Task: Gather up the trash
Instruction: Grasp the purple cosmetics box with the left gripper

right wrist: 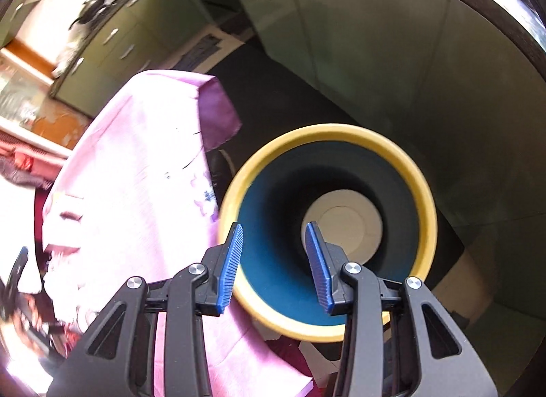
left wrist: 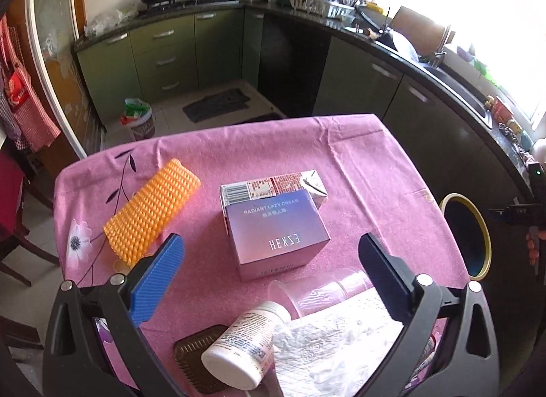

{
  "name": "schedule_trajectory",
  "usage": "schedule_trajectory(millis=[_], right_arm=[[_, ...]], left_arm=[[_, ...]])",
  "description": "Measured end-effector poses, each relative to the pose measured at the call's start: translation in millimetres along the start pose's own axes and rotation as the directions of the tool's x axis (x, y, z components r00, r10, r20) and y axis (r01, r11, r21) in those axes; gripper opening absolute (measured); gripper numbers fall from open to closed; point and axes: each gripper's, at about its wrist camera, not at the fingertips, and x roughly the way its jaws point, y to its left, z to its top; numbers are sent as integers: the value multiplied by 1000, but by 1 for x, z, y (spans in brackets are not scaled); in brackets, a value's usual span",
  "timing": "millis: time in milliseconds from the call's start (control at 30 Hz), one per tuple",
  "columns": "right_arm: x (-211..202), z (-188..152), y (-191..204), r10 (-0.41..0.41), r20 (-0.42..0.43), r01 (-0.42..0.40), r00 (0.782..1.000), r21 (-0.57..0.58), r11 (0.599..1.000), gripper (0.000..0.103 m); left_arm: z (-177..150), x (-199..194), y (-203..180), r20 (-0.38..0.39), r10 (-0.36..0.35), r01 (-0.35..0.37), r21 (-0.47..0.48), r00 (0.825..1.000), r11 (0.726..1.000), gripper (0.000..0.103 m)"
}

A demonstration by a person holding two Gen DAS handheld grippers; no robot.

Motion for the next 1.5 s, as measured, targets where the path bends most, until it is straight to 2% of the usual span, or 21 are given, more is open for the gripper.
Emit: schedule_trajectory(millis=[200, 467, 567, 600, 633, 700, 967, 1500], right_arm=[[-2, -21, 15, 50, -12, -51, 999, -60, 997, 42], [7, -25, 24, 82, -17, -83, 996, -82, 993, 42], [8, -27, 20, 82, -15, -83, 996, -81, 993, 42], [9, -27, 18, 86, -16, -87, 996, -79, 993, 42], [10, -27, 18, 89, -15, -89, 996, -76, 993, 42], [11, -28, 12, 93, -15, -94, 996, -77, 993, 42], [15, -33, 8, 110, -11, -110, 994, -77, 991, 42], [25, -37, 17, 141, -1, -140, 990, -103, 985, 42]], left_arm=[[9, 34, -3, -149, 53, -62, -53, 987, 997, 97], [4, 66, -8, -249, 73, -96, -84, 966, 992, 97], [4, 70, -10, -248, 90, -114, -84, 965, 990, 97], [4, 71, -10, -247, 93, -118, -89, 965, 989, 92], [4, 71, -9, -248, 94, -120, -92, 964, 988, 83], [5, 72, -9, -254, 93, -122, -101, 963, 987, 78], [8, 63, -8, -226, 96, -120, -94, 969, 988, 75], [25, -2, -20, -91, 68, -72, -42, 994, 997, 74]])
